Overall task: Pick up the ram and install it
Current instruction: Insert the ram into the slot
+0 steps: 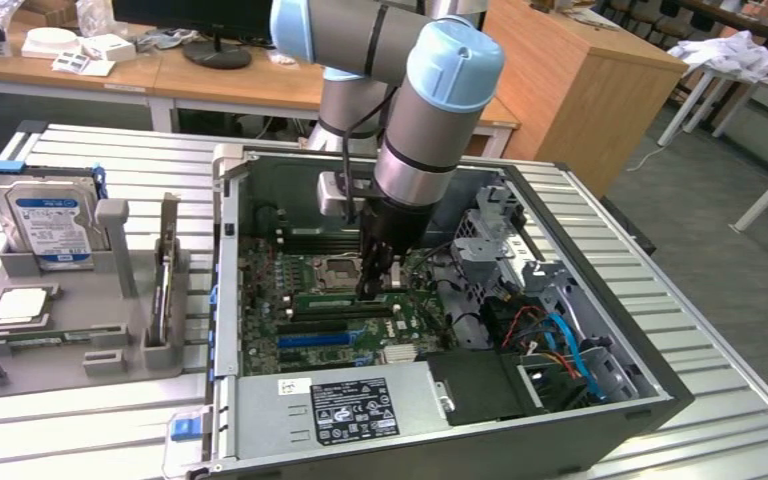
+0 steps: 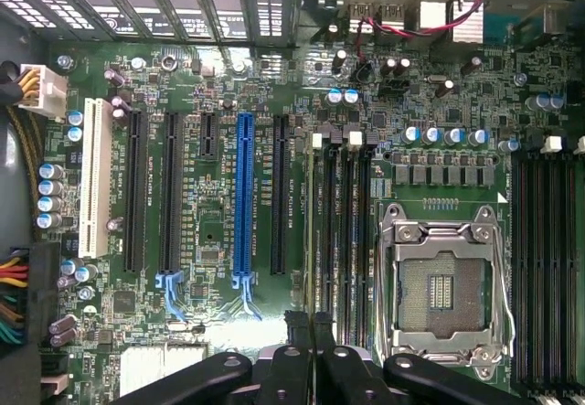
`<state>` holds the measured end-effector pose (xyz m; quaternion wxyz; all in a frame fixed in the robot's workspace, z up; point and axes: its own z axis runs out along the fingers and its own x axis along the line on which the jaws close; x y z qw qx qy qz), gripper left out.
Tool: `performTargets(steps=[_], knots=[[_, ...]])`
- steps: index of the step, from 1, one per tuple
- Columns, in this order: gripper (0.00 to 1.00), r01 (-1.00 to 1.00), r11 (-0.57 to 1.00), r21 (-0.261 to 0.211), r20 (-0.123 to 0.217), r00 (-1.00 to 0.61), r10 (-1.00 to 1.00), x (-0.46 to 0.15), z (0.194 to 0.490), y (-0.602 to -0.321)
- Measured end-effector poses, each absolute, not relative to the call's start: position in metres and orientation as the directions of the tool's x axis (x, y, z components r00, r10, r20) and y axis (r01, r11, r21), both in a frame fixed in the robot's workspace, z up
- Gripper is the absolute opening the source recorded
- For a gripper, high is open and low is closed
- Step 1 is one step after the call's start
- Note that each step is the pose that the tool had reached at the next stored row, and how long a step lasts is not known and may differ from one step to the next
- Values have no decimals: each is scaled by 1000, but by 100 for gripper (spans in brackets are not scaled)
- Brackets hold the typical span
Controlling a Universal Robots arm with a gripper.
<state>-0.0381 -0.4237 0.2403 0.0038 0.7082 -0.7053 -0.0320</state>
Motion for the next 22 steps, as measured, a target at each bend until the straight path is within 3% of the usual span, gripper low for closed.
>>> performTargets(steps=[22], knots=[[13, -999, 5, 48, -52, -8, -999, -38, 240, -424]])
